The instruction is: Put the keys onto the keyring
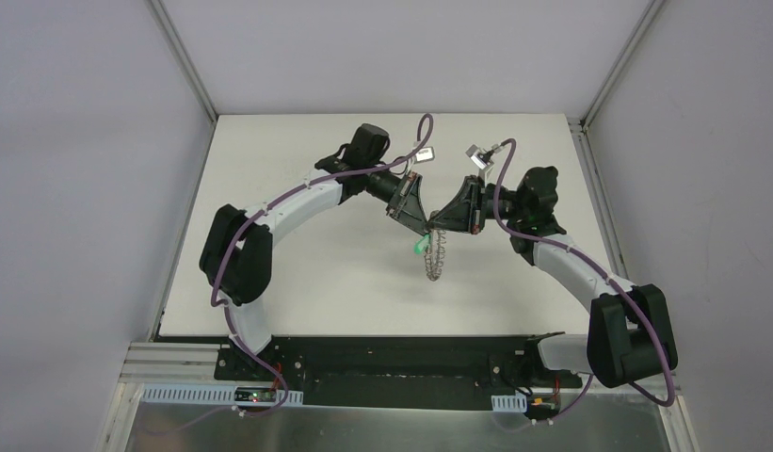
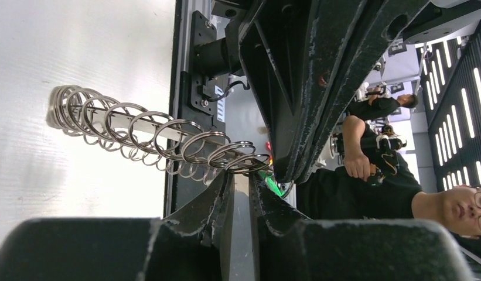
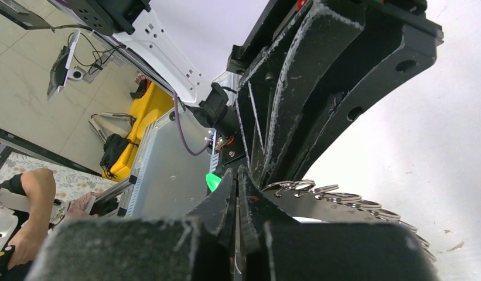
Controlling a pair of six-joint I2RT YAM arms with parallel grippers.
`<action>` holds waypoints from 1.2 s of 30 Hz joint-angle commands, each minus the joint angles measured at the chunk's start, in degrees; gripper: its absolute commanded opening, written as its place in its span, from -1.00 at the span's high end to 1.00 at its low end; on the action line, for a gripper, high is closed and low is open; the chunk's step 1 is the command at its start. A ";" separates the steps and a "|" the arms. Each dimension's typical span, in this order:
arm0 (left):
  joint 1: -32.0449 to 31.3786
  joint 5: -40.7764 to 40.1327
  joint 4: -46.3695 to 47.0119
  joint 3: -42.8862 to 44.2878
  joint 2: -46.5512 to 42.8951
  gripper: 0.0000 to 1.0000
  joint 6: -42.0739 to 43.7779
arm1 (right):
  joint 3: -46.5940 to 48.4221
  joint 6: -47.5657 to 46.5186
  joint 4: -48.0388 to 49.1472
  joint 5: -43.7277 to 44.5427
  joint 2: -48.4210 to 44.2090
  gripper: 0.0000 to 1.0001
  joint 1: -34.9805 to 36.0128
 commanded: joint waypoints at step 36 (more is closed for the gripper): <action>1.15 -16.92 -30.85 11.14 -6.72 0.11 42.23 | 1.69 -2.04 0.56 -4.97 -1.66 1.00 -1.38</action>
